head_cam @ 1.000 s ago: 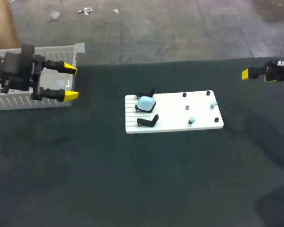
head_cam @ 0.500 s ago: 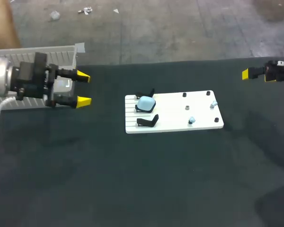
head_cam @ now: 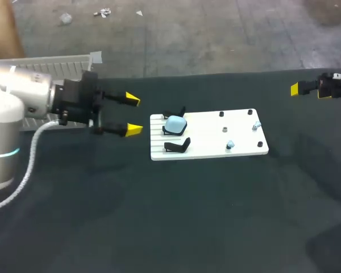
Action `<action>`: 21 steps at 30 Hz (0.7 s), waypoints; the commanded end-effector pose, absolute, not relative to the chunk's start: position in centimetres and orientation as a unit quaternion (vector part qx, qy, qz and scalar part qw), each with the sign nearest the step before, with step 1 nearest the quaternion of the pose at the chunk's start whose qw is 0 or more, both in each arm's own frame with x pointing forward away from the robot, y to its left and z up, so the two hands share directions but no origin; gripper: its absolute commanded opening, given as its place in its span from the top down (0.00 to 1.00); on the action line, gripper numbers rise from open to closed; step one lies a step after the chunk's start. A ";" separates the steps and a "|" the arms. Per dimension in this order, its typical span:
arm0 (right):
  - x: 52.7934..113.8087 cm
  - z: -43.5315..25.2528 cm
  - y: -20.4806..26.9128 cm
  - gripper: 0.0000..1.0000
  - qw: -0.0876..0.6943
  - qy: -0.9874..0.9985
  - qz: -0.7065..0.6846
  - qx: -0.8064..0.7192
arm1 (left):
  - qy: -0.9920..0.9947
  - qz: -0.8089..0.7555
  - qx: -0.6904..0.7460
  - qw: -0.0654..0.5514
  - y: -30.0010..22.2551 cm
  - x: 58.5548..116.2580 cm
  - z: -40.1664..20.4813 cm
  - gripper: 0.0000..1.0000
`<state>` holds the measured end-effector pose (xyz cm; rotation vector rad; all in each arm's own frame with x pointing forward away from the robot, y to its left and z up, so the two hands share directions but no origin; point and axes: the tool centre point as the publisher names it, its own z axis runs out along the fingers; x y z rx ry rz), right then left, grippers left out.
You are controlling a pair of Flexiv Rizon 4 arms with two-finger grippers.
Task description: Pick up each earbud case from the left stands, insert the matching earbuds, close the lid, and place the case in the box.
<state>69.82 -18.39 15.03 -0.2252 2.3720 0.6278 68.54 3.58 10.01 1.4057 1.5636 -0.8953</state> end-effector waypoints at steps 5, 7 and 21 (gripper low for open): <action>69.9 15.0 -18.4 0.00 0.332 0.908 0.241 -0.087 | 0.635 -0.354 0.557 0.403 1.7 69.7 8.6 0.00; 69.9 15.0 -18.4 0.00 0.332 0.908 0.241 -0.087 | 0.635 -0.354 0.557 0.403 1.7 69.7 8.6 0.00; 69.9 15.0 -18.4 0.00 0.332 0.908 0.241 -0.087 | 0.634 -0.358 0.556 0.400 1.5 69.9 8.2 0.00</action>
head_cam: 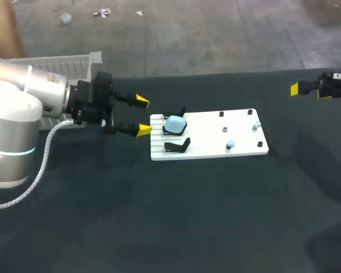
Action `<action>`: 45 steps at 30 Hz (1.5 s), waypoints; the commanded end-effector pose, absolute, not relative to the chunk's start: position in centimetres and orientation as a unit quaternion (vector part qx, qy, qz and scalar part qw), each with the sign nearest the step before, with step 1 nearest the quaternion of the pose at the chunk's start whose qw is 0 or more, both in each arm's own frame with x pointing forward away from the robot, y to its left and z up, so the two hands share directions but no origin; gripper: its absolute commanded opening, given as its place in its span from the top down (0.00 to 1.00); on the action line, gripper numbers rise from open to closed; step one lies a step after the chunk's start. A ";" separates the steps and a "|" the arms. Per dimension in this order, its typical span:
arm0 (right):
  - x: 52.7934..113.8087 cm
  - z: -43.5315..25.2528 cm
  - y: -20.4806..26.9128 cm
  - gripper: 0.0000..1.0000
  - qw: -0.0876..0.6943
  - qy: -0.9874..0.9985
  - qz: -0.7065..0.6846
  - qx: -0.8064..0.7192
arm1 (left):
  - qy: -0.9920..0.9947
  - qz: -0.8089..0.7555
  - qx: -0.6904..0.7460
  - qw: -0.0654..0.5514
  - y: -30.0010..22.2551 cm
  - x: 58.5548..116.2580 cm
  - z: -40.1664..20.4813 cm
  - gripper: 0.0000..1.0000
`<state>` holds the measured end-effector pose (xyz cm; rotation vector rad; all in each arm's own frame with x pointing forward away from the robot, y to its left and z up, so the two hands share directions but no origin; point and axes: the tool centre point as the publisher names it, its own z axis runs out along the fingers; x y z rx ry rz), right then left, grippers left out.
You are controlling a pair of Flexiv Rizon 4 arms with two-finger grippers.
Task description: Pick up each earbud case from the left stands, insert the matching earbuds, close the lid, and place the case in the box.
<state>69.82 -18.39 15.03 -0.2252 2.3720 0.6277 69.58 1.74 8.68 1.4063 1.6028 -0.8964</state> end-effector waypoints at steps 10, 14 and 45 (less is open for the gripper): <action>69.9 15.0 -18.4 0.00 0.332 0.908 0.241 -0.087 | 0.634 -0.349 0.560 0.403 0.1 71.3 6.5 0.00; 69.9 15.0 -18.4 0.00 0.332 0.908 0.241 -0.087 | 0.637 -0.348 0.562 0.396 -0.5 71.7 5.8 0.00; 69.9 15.0 -18.4 0.00 0.332 0.908 0.241 -0.087 | 0.634 -0.361 0.560 0.393 -3.9 72.3 3.0 0.31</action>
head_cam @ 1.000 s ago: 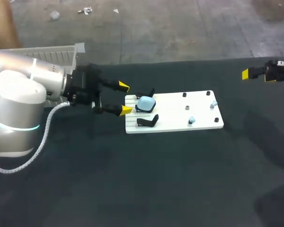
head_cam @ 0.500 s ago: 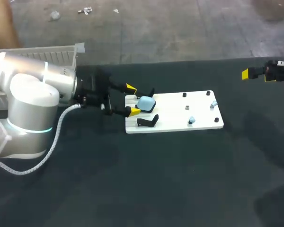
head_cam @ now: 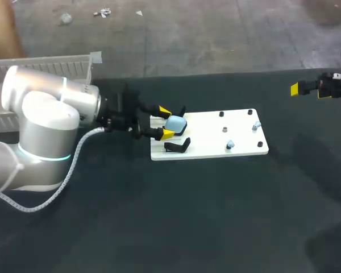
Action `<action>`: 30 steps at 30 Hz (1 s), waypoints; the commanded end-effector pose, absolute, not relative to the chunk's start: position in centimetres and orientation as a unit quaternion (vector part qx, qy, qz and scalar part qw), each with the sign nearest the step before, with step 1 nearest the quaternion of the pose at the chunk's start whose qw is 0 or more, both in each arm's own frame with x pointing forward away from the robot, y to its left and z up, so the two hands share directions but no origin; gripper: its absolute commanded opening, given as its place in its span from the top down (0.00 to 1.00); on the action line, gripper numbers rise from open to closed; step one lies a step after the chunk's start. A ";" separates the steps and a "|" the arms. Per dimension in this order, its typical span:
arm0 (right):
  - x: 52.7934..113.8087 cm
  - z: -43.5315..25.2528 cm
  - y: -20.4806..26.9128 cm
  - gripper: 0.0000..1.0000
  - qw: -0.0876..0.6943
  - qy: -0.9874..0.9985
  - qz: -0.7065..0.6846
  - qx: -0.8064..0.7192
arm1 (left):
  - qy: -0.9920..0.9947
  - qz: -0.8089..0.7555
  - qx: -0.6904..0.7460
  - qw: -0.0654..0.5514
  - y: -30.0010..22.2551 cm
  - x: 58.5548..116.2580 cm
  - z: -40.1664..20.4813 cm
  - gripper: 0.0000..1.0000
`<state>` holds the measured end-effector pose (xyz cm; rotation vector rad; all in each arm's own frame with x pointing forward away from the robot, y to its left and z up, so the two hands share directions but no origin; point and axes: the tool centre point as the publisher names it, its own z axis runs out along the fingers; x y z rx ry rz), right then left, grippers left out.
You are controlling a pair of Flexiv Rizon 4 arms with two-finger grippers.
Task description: Pick up each earbud case from the left stands, insert the matching earbuds, close the lid, and place the case in the box.
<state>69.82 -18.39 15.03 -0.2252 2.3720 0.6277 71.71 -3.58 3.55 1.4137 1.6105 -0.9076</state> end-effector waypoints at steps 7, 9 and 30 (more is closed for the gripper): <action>69.9 15.0 -18.4 0.00 0.332 0.908 0.241 -0.087 | 0.634 -0.368 0.558 0.388 -4.1 72.5 2.6 0.35; 69.9 15.0 -18.4 0.00 0.332 0.908 0.241 -0.087 | 0.633 -0.369 0.558 0.388 -4.2 72.5 2.6 0.37; 69.9 15.0 -18.4 0.00 0.332 0.908 0.241 -0.087 | 0.630 -0.381 0.556 0.386 -4.5 72.4 2.1 0.55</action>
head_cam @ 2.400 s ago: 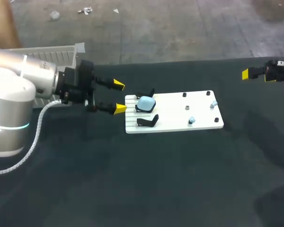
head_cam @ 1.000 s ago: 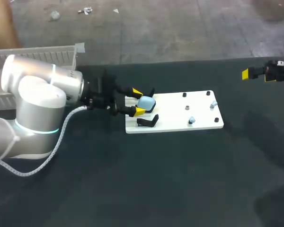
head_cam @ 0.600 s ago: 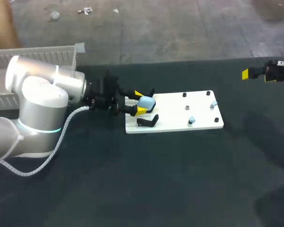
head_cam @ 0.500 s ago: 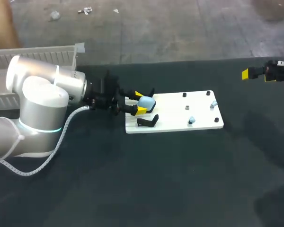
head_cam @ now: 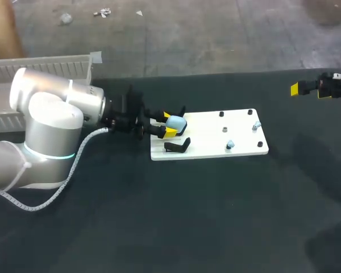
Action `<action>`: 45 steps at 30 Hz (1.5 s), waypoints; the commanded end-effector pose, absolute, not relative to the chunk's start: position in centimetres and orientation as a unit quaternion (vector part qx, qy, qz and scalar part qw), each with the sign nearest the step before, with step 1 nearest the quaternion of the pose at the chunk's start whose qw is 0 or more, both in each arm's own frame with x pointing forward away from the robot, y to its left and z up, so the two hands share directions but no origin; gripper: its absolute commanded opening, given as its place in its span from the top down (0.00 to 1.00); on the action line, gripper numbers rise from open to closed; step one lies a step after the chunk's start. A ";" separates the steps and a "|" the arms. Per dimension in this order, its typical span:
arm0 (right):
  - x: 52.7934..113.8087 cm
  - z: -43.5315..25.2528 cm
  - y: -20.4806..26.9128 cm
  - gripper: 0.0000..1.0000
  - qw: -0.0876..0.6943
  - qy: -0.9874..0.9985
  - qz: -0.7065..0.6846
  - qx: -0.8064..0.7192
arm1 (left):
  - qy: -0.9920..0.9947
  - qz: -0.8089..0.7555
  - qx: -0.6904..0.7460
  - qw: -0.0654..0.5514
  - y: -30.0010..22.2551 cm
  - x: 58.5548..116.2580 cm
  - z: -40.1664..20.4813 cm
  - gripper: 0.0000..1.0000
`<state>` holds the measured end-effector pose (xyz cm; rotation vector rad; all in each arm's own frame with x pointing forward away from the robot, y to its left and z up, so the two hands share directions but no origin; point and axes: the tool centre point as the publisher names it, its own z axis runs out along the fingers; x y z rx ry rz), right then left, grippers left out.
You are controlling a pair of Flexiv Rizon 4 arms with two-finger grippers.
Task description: Pick up each earbud case from the left stands, insert the matching earbuds, close the lid, and place the case in the box.
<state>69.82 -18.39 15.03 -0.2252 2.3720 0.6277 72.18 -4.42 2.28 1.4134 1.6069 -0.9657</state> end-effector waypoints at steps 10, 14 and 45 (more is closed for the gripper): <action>69.9 15.0 -18.4 0.00 0.332 0.908 0.241 -0.087 | 0.629 -0.382 0.557 0.385 -4.6 72.6 2.1 0.70; 69.9 15.0 -18.4 0.00 0.332 0.908 0.241 -0.087 | 0.629 -0.383 0.557 0.384 -4.6 72.6 2.1 0.81; 68.4 13.2 -11.9 0.00 0.303 0.915 0.240 -0.120 | 0.601 -0.376 0.574 0.410 -6.5 72.2 8.7 1.00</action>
